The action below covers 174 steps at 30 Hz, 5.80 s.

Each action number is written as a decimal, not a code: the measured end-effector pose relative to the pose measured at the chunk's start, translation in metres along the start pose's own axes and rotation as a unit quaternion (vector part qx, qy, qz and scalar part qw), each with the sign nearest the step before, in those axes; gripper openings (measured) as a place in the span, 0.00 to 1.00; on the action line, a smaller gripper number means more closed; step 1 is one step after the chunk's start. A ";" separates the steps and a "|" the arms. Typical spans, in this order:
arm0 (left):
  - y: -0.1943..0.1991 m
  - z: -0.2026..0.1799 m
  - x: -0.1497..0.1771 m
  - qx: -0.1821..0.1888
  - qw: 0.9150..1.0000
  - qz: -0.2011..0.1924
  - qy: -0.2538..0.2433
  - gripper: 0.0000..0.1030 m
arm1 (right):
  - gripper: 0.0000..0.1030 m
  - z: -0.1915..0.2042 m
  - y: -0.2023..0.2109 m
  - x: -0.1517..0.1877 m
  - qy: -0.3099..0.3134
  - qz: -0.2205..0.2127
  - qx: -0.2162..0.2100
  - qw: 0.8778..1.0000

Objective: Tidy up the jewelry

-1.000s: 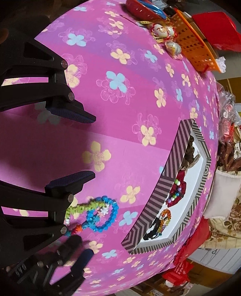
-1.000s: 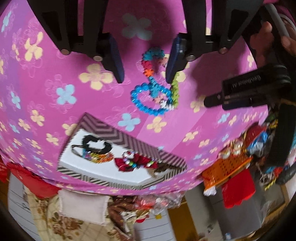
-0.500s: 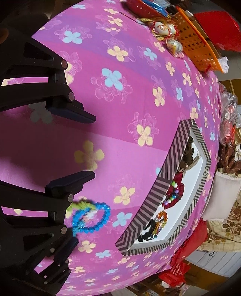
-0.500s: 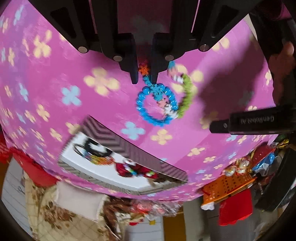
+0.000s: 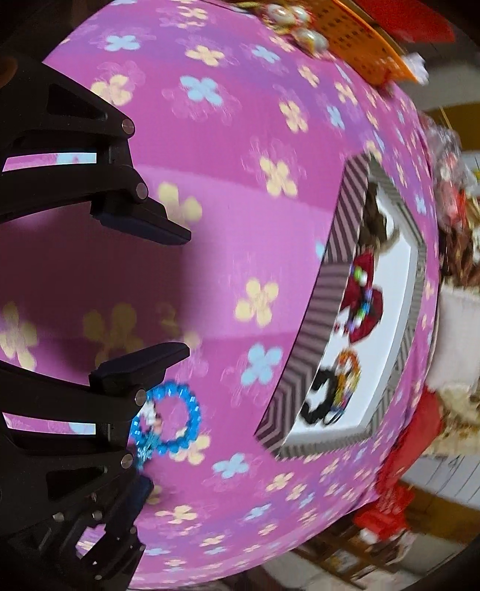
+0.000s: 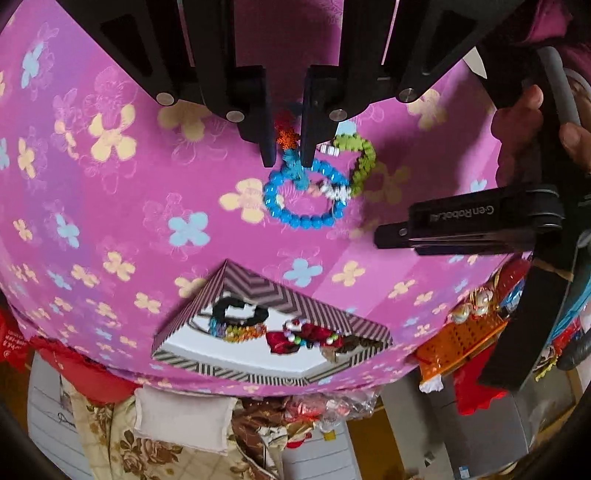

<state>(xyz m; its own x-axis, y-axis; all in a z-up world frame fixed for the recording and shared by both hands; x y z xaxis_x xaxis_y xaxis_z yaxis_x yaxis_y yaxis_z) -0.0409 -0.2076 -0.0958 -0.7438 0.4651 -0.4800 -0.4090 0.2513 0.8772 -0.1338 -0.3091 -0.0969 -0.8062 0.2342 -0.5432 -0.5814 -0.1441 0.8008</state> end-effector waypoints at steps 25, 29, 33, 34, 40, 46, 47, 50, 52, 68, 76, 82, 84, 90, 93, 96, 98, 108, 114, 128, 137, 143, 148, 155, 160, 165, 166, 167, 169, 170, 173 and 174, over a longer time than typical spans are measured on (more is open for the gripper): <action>-0.032 -0.037 -0.023 0.033 0.995 0.029 -0.088 0.07 | 0.12 -0.016 -0.004 0.007 -0.037 -0.001 -0.008 0.999; -0.028 -0.007 -0.023 0.033 0.998 0.027 -0.038 0.07 | 0.12 -0.012 0.002 0.000 -0.041 -0.012 -0.019 0.999; -0.018 0.014 -0.023 0.029 0.999 0.018 -0.012 0.07 | 0.12 -0.002 0.007 -0.008 -0.028 -0.021 -0.023 0.999; -0.014 0.018 -0.023 0.028 0.999 0.014 -0.010 0.07 | 0.12 -0.001 0.008 -0.009 -0.027 -0.023 -0.022 0.999; 0.006 0.031 -0.026 0.009 1.000 -0.009 -0.008 0.07 | 0.12 0.005 0.023 -0.021 -0.039 -0.042 -0.046 0.997; 0.022 0.036 -0.031 0.006 1.000 -0.025 -0.006 0.07 | 0.12 0.018 0.045 -0.044 -0.028 -0.063 -0.066 0.995; 0.024 0.035 -0.033 0.008 1.000 -0.027 -0.004 0.07 | 0.12 0.019 0.047 -0.048 -0.025 -0.066 -0.067 0.995; 0.033 0.036 -0.038 0.006 0.999 -0.035 -0.005 0.07 | 0.12 0.025 0.054 -0.058 -0.015 -0.074 -0.067 0.995; 0.039 0.038 -0.040 0.001 0.999 -0.040 -0.006 0.07 | 0.12 0.027 0.057 -0.065 -0.008 -0.078 -0.063 0.995; 0.063 0.044 -0.071 -0.051 0.996 -0.070 -0.033 0.07 | 0.12 0.023 0.069 -0.130 0.012 -0.105 -0.040 0.994; 0.064 0.042 -0.092 -0.071 0.993 -0.081 -0.049 0.07 | 0.12 0.017 0.060 -0.153 0.010 -0.104 -0.032 0.994; 0.058 0.041 -0.114 -0.078 0.992 -0.083 -0.059 0.07 | 0.12 0.015 0.053 -0.174 0.011 -0.107 -0.027 0.994; 0.056 0.041 -0.123 -0.074 0.992 -0.084 -0.055 0.07 | 0.12 0.014 0.048 -0.181 0.012 -0.107 -0.024 0.994; 0.048 0.037 -0.149 -0.070 0.993 -0.088 -0.049 0.07 | 0.12 0.009 0.030 -0.197 0.001 -0.101 -0.025 0.995; 0.039 0.033 -0.159 -0.070 0.993 -0.086 -0.049 0.07 | 0.12 0.008 0.019 -0.203 -0.004 -0.096 -0.027 0.995; 0.027 0.031 -0.167 -0.073 0.993 -0.083 -0.051 0.07 | 0.12 0.009 0.007 -0.207 -0.013 -0.090 -0.033 0.995; 0.019 0.030 -0.170 -0.077 0.992 -0.080 -0.052 0.07 | 0.12 0.011 -0.001 -0.209 -0.015 -0.086 -0.038 0.995; -0.024 0.041 -0.174 -0.089 0.993 -0.058 -0.043 0.07 | 0.12 -0.005 -0.042 -0.210 -0.043 -0.067 -0.039 0.996; -0.045 0.045 -0.169 -0.094 0.994 -0.044 -0.040 0.07 | 0.12 -0.037 -0.070 -0.192 -0.064 -0.037 -0.007 0.997; -0.065 0.050 -0.157 -0.098 0.994 -0.034 -0.027 0.13 | 0.19 -0.049 -0.081 -0.173 -0.067 -0.027 0.014 0.997; -0.044 0.055 -0.153 -0.092 0.994 -0.055 -0.007 0.42 | 0.43 -0.041 -0.055 -0.169 -0.076 -0.057 0.004 0.995; -0.029 0.055 -0.140 -0.090 0.994 -0.066 -0.001 0.47 | 0.43 -0.030 -0.042 -0.156 -0.069 -0.065 0.009 0.995; -0.013 0.053 -0.130 -0.094 0.992 -0.080 -0.003 0.47 | 0.43 -0.023 -0.032 -0.147 -0.074 -0.071 0.011 0.995; 0.011 0.049 -0.116 -0.095 0.991 -0.099 -0.005 0.48 | 0.61 -0.014 -0.015 -0.137 -0.081 -0.088 0.016 0.993; 0.023 0.047 -0.105 -0.094 0.990 -0.106 -0.002 0.49 | 0.61 -0.011 -0.004 -0.131 -0.082 -0.100 0.028 0.991; 0.037 0.048 -0.098 -0.086 0.990 -0.114 0.013 0.49 | 0.62 -0.011 0.006 -0.126 -0.093 -0.109 0.028 0.989; 0.041 0.049 -0.097 -0.085 0.989 -0.117 0.015 0.49 | 0.62 -0.010 0.007 -0.126 -0.094 -0.110 0.028 0.989; 0.044 0.049 -0.096 -0.085 0.989 -0.120 0.016 0.49 | 0.63 -0.010 0.010 -0.126 -0.095 -0.112 0.028 0.989; 0.051 0.049 -0.094 -0.085 0.988 -0.125 0.018 0.49 | 0.66 -0.008 0.015 -0.126 -0.098 -0.117 0.026 0.988; 0.055 0.048 -0.092 -0.085 0.988 -0.127 0.018 0.49 | 0.67 -0.007 0.018 -0.126 -0.099 -0.120 0.024 0.988; 0.063 0.048 -0.089 -0.085 0.987 -0.132 0.020 0.49 | 0.71 -0.003 0.024 -0.124 -0.096 -0.126 0.025 0.987; 0.065 0.048 -0.088 -0.084 0.987 -0.134 0.021 0.50 | 0.72 -0.001 0.025 -0.124 -0.093 -0.127 0.027 0.987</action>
<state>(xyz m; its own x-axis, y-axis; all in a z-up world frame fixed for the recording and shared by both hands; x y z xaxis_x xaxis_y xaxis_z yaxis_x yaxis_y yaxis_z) 0.0232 -0.1909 0.0037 -0.6174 0.3649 -0.6969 -0.6728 0.2141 0.7082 -0.0487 -0.3421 -0.0099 -0.5985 0.4287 -0.6768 -0.7513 -0.0069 0.6599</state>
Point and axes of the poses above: each gripper's, at about its wrist camera, not at the fingertips, and y roughly against the way its jaws point, z to its left, x to its underside, the point moved 10 cm from there along -y, roughly the way its jaws point, and after that the axes turned 9 degrees about -y, right-handed, at the moved point
